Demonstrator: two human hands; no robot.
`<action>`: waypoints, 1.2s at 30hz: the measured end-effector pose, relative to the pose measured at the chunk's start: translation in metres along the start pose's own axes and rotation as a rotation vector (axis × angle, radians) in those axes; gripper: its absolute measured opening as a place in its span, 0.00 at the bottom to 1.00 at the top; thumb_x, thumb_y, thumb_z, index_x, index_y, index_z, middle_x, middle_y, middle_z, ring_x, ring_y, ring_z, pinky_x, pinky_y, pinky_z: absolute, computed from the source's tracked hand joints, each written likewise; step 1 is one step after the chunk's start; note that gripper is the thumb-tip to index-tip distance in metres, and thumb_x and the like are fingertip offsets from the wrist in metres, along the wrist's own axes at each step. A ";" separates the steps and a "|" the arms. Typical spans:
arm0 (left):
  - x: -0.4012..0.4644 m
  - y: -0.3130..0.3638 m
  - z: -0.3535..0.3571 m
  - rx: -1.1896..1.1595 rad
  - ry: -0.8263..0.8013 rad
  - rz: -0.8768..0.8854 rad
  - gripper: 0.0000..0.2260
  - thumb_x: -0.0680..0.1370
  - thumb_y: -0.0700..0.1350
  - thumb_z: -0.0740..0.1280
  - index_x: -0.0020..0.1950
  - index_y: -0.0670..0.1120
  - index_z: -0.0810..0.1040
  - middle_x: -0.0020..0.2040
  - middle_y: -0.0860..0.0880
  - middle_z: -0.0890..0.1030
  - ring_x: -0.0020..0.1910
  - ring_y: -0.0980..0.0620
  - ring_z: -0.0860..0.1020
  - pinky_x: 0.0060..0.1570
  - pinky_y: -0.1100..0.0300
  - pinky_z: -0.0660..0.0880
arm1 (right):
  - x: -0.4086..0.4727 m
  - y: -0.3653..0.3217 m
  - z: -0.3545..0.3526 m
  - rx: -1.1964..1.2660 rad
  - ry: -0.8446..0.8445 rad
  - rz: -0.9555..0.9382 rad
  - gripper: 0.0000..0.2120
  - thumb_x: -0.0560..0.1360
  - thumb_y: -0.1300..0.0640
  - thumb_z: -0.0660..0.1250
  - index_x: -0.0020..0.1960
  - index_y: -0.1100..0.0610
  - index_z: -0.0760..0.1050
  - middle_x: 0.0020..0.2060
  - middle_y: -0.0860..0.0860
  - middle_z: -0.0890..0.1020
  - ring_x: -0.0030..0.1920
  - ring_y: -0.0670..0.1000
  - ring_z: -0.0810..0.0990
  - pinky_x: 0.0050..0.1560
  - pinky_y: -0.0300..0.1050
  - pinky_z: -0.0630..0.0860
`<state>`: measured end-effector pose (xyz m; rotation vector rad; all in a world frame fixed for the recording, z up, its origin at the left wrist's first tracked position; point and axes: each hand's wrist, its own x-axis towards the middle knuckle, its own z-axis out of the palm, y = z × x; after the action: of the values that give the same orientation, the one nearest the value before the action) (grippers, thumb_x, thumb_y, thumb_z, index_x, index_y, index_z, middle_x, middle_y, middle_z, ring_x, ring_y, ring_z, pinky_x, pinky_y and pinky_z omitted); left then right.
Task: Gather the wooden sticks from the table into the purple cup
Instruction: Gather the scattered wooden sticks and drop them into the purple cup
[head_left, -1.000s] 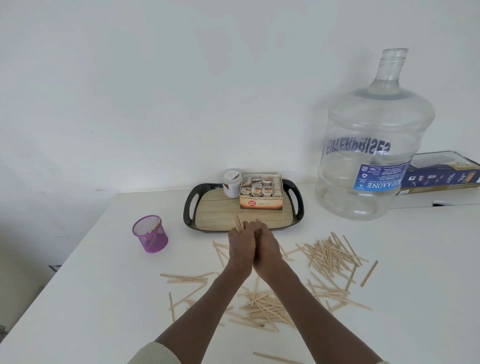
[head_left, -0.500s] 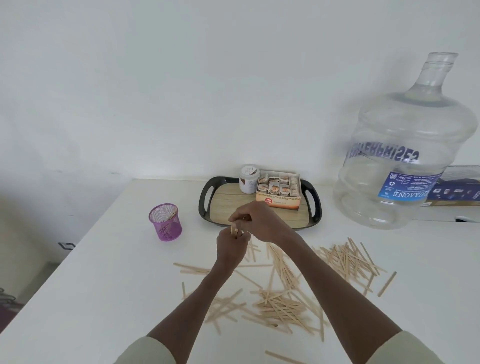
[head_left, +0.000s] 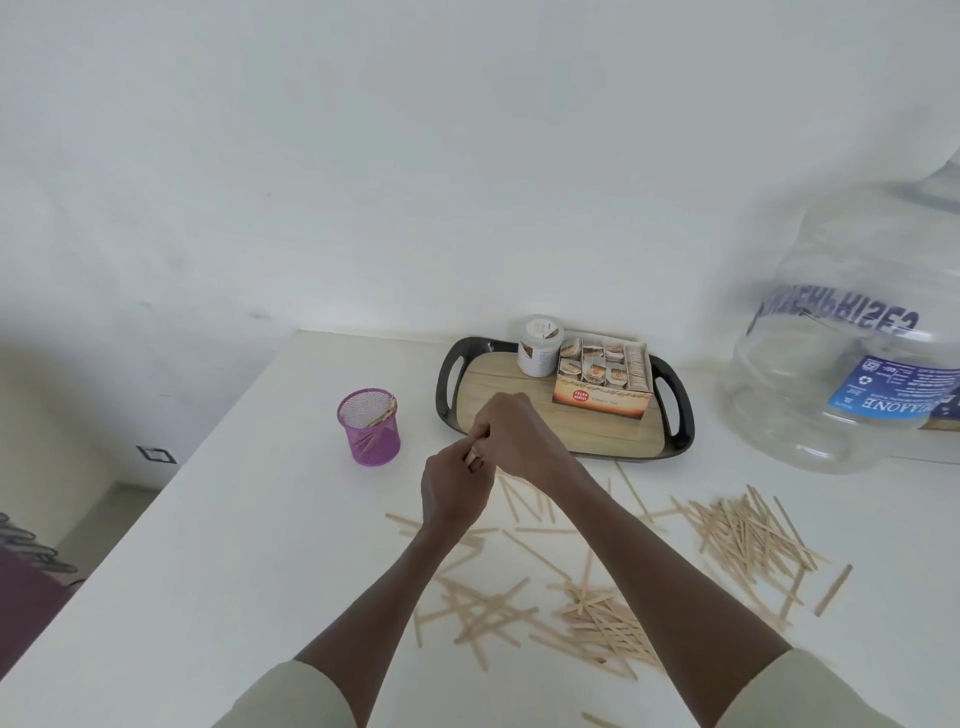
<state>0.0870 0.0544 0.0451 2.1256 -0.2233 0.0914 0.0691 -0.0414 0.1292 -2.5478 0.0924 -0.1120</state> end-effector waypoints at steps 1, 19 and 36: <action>0.003 -0.003 -0.002 -0.006 -0.001 0.004 0.07 0.72 0.41 0.64 0.47 0.41 0.79 0.22 0.52 0.68 0.24 0.52 0.63 0.26 0.60 0.60 | 0.004 -0.002 0.004 -0.005 0.006 0.010 0.12 0.67 0.71 0.66 0.41 0.60 0.86 0.35 0.54 0.84 0.38 0.52 0.83 0.40 0.47 0.83; 0.041 -0.106 -0.023 -0.137 -0.148 -0.231 0.07 0.73 0.38 0.70 0.50 0.45 0.79 0.43 0.51 0.82 0.39 0.58 0.78 0.35 0.77 0.70 | 0.103 -0.052 0.063 -0.007 0.230 -0.049 0.11 0.75 0.68 0.63 0.50 0.64 0.84 0.44 0.58 0.86 0.45 0.55 0.83 0.49 0.45 0.78; 0.049 -0.125 -0.033 0.163 -0.452 -0.029 0.09 0.75 0.39 0.69 0.54 0.43 0.82 0.49 0.50 0.83 0.44 0.56 0.79 0.40 0.78 0.68 | 0.106 -0.026 0.095 -0.157 0.172 -0.110 0.15 0.77 0.68 0.63 0.32 0.59 0.70 0.28 0.54 0.74 0.29 0.52 0.70 0.33 0.42 0.64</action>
<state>0.1606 0.1416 -0.0337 2.2886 -0.4627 -0.4053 0.1850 0.0225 0.0717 -2.6958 0.0288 -0.3810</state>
